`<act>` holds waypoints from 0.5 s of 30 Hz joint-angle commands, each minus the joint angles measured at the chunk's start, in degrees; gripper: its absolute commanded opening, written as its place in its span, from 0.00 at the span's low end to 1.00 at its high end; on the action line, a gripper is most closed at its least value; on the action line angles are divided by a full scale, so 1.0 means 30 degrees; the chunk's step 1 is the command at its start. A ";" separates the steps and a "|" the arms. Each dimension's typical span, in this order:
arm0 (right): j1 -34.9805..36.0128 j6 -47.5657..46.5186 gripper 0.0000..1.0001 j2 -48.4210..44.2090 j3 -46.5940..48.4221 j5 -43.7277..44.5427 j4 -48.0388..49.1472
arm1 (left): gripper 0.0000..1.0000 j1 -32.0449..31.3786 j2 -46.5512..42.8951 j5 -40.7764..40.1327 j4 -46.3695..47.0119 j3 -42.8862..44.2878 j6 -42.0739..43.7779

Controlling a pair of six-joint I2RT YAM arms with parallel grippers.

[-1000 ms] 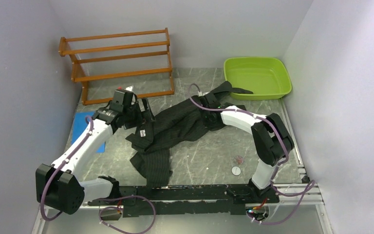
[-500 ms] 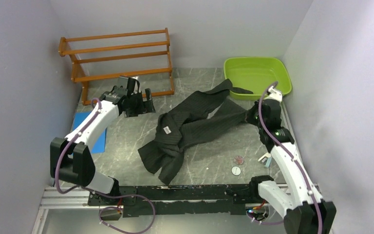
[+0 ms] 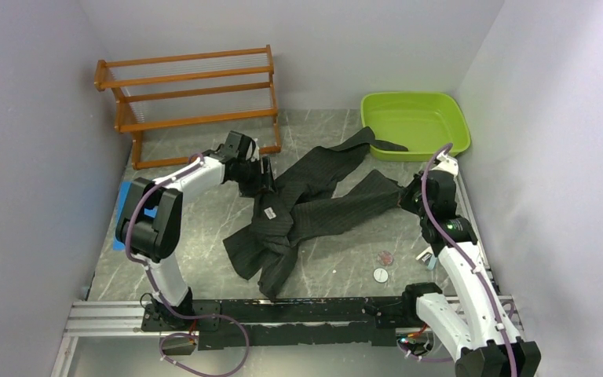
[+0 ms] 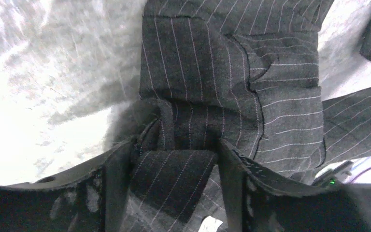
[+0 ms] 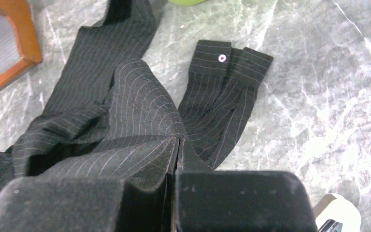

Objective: Pin the brooch onto the clothing
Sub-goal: Flatten out the clothes at the center of the board.

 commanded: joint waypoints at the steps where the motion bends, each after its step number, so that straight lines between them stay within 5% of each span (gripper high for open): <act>1: -0.0065 -0.0409 0.00 -0.0180 0.1784 -0.1327 0.0258 | 0.50 0.0111 -0.1570 0.2205 0.2458 -0.1057 -0.1165; 6: -0.0061 -0.0194 0.00 0.0018 0.2907 -0.3299 0.0628 | 0.04 0.0168 -0.5856 -0.1223 0.0172 -0.1353 -0.1169; 15: -0.0061 -0.0125 0.00 -0.1143 0.4601 -0.8848 0.2553 | 0.03 0.0294 -1.5471 -0.8137 -0.5582 0.1364 -0.1514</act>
